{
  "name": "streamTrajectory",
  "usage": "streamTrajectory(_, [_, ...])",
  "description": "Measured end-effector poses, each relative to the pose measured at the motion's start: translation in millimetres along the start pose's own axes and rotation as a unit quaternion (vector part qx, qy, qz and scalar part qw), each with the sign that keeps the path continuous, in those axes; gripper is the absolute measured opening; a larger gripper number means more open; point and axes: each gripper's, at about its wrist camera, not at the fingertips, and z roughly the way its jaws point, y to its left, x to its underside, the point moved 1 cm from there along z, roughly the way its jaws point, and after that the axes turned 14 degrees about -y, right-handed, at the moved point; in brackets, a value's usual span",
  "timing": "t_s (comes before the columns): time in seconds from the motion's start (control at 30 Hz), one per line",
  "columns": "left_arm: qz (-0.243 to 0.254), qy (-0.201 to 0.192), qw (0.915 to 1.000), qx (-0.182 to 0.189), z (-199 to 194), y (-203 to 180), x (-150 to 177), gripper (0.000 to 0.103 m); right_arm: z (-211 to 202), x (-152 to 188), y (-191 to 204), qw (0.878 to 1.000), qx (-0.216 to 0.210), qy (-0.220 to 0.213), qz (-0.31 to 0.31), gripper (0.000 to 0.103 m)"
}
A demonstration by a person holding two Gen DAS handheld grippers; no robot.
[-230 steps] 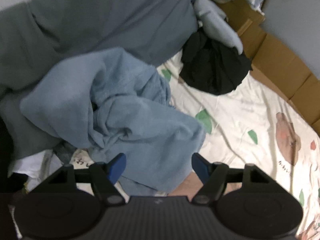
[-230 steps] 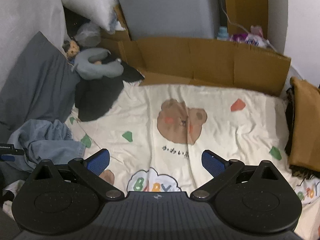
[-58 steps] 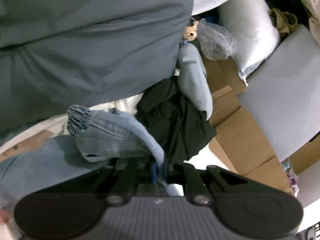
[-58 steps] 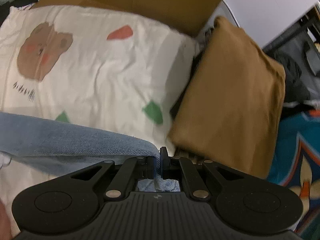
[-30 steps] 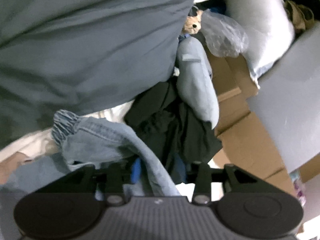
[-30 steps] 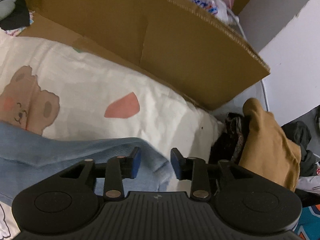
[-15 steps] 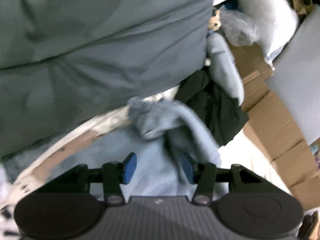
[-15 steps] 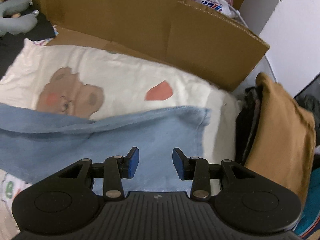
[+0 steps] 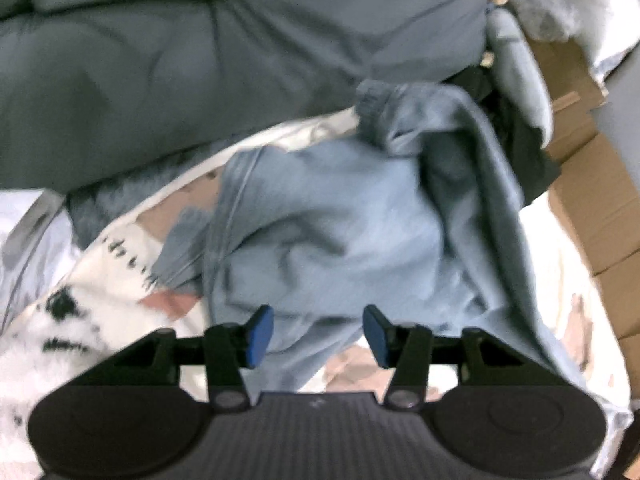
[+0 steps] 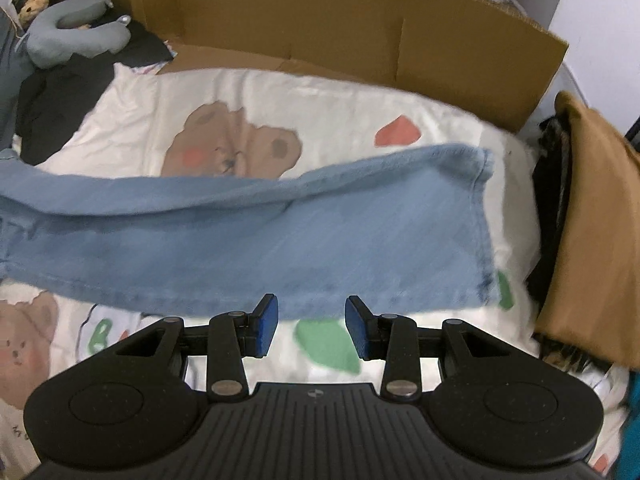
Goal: Fold clothes
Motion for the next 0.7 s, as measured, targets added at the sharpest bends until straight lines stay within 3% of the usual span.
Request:
streamTrajectory(0.2, [-0.007, 0.035, 0.9990, -0.028, 25.8, 21.5, 27.3, 0.053, -4.5, 28.5, 25.2, 0.999, -0.031, 0.024, -0.013, 0.044])
streamTrajectory(0.27, [-0.002, 0.049, 0.9982, -0.035, 32.9, 26.6, 34.1, 0.059, -4.9, 36.1, 31.0, 0.999, -0.037, 0.032, -0.009, 0.044])
streamTrajectory(0.33, [0.002, 0.061, 0.9972, -0.044, 40.9, 29.0, 38.4, 0.059, -4.6, 43.0, 37.1, 0.998, -0.042, 0.040, -0.004, 0.044])
streamTrajectory(0.57, [-0.025, 0.079, 0.9965, -0.011, 51.4, 30.9, 59.1, 0.066, -3.1, 65.0, 65.9, 0.997, -0.057, 0.047, 0.012, 0.044])
streamTrajectory(0.7, [-0.032, 0.063, 0.9971, 0.030, 45.3, 29.1, 72.6, 0.074, -3.7, 75.4, 85.7, 0.997, -0.064, 0.041, 0.034, 0.044])
